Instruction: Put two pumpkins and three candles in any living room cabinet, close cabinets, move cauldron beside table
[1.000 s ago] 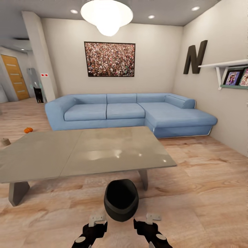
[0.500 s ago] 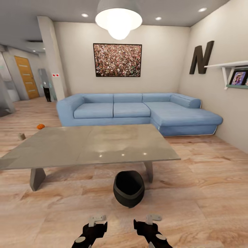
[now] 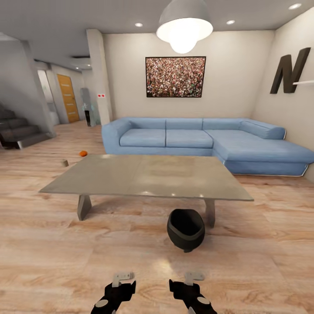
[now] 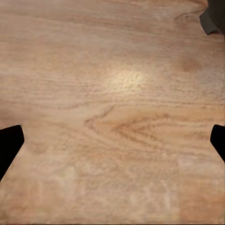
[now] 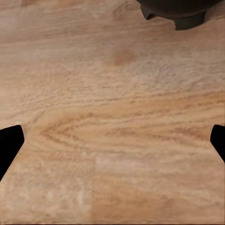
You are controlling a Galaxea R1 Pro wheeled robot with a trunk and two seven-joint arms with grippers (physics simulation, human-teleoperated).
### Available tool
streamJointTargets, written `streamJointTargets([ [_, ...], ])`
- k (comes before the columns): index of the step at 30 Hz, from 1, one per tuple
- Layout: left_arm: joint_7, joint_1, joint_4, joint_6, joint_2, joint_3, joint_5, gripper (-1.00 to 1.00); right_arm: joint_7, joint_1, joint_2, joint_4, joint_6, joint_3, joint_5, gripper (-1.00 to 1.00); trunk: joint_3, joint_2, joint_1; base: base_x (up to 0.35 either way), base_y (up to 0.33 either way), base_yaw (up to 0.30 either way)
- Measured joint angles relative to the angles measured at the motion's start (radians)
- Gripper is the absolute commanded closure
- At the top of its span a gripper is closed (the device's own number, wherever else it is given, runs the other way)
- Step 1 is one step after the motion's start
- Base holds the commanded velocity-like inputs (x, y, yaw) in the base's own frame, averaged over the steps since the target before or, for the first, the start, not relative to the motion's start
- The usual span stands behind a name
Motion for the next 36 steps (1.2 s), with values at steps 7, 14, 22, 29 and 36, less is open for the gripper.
streamJointTargets([
  [7,0.001,0.000,0.000,0.001,0.001,0.005,0.003,-1.00,-0.001,-0.001,0.000,0.002,0.000,0.000,0.001,-1.00,0.000,0.000,0.000,-0.270,0.149,0.288],
  [14,0.002,0.000,0.004,0.001,0.008,0.026,0.008,-1.00,0.003,0.000,0.001,0.004,-0.003,0.000,0.001,-1.00,0.000,0.000,0.000,-0.278,0.149,0.288],
  [22,0.009,0.000,0.020,0.000,0.042,0.102,0.015,-1.00,0.008,0.000,0.001,0.005,-0.003,0.000,0.002,-1.00,0.000,0.000,0.000,-0.270,0.133,0.288],
  [29,0.007,0.000,0.026,0.000,0.055,0.179,0.016,-1.00,0.010,0.000,0.001,0.005,-0.002,0.002,0.003,-1.00,0.000,0.000,0.000,-0.169,0.038,0.288],
  [36,0.002,0.001,0.025,-0.002,0.055,0.185,0.025,-1.00,0.003,0.000,0.001,0.005,-0.003,0.058,0.002,-1.00,0.004,0.000,-0.001,-0.027,0.003,0.288],
])
